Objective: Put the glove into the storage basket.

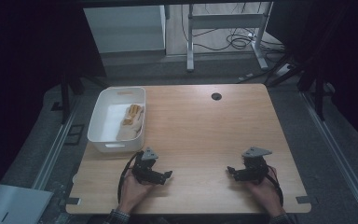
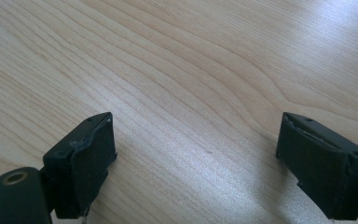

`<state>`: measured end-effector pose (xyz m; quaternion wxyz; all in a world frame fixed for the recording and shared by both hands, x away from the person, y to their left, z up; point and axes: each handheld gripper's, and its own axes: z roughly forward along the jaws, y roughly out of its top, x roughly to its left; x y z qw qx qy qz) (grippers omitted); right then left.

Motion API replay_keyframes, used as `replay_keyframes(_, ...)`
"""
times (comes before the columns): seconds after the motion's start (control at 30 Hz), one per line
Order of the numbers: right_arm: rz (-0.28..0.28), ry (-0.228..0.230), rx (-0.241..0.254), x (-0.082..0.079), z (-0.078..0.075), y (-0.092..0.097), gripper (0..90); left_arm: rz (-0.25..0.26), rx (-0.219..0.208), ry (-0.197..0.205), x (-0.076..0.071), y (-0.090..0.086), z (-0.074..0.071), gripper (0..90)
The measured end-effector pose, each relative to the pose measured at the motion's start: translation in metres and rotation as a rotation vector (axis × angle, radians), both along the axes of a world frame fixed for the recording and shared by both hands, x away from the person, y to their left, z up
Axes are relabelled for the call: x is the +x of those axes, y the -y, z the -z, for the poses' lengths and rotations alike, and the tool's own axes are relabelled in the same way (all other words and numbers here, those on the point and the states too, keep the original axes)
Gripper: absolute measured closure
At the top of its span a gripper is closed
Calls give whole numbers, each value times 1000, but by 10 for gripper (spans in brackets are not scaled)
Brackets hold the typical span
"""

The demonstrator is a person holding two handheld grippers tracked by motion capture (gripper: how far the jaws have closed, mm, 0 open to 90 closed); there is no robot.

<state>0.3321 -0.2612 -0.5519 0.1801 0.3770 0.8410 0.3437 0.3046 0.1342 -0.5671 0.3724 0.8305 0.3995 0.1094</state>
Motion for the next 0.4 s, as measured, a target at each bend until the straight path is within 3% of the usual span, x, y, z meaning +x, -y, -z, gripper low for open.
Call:
replay_keyframes(0.03, 0, 0, 0, 0, 0, 0, 120, 0, 0, 0, 0, 0, 0, 19)
replay_keyframes(0.17, 0, 0, 0, 0, 0, 0, 119, -10, 71, 27, -2, 6, 2, 23)
replay_keyframes(0.4, -1, 1, 0, 0, 0, 0, 119, -22, 78, 18, -1, 6, 2, 0)
